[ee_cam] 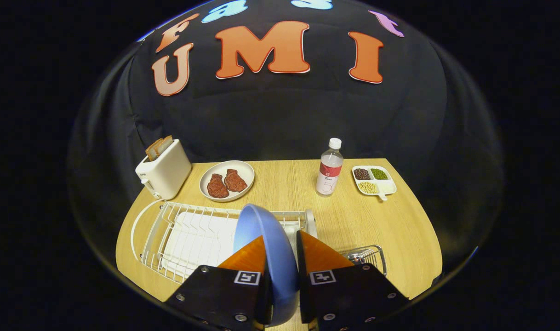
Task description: Take the plate from the dish rack, then take the spoon from the basket and place it into the plate.
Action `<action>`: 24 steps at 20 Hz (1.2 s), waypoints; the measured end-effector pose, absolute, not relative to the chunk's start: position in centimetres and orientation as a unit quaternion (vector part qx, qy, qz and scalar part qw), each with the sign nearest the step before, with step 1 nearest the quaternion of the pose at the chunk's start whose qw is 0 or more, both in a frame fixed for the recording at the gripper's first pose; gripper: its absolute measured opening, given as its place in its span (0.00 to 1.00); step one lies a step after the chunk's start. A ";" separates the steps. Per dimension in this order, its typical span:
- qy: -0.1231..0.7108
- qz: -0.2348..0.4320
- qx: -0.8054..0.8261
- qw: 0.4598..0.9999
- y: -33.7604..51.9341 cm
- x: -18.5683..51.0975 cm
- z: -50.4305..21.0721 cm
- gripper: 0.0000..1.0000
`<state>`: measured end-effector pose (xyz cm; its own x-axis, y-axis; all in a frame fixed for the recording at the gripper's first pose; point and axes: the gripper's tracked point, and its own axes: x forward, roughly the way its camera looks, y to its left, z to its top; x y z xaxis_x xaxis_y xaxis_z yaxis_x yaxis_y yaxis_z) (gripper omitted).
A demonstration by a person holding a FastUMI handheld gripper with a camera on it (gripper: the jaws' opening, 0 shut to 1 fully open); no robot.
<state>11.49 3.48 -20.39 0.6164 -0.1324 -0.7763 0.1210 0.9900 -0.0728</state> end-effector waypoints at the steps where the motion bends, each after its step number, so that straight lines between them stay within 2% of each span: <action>1: 0.434 -0.067 0.006 0.898 3.2 10.8 -20.3 0.23; 12: 0.411 -0.002 0.040 0.911 3.3 1.2 -16.9 0.22; 24: 0.470 0.061 0.014 0.881 5.9 -6.6 -23.4 0.23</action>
